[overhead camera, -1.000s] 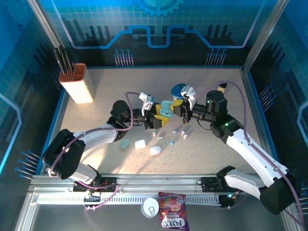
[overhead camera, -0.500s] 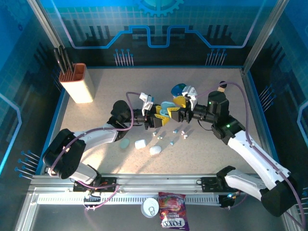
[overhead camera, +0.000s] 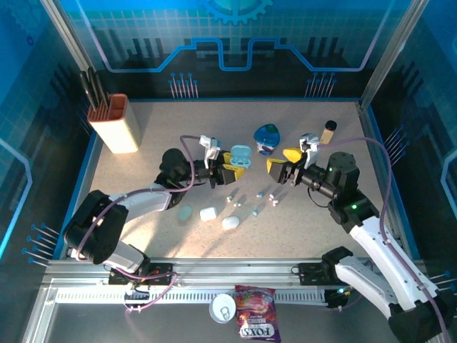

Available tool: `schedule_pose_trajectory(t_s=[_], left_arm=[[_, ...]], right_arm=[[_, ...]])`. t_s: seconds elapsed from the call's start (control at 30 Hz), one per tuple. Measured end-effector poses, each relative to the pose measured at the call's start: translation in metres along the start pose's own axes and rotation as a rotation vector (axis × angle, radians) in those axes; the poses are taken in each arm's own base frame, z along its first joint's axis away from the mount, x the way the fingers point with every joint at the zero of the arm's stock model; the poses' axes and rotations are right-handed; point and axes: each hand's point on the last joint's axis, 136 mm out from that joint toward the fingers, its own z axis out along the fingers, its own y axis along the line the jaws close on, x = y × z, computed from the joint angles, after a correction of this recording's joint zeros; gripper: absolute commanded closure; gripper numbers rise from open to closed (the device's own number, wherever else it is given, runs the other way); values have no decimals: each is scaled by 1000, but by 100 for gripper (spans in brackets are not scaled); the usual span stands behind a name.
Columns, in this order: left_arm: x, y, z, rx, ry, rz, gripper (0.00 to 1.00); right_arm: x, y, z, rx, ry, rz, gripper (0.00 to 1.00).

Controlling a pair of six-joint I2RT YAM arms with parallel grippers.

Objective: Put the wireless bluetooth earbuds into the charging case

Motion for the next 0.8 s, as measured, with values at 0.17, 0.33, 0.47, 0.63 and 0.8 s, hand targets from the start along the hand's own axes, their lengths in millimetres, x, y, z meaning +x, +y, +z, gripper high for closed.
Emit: schedule_pose_trajectory(t_s=[0.17,0.33,0.47,0.63,0.8], left_arm=[[-18,10,-7,-53,-65,92,62],[-34,12,-11,-79,-123,192,62],[-33,12,-12,-88,-124,229,62],[-22,11,-17,-105,-100,268,62],[-19,13,-18,-117,-90,288,62]], right_arm=[[62,-42,12,121,122,239,29],[134,-68,30,248,280,441,29],[172,-72,43,305,354,520,30],[198,-82,55,388,374,601,39],[212,-87,70,432,350,694,44]])
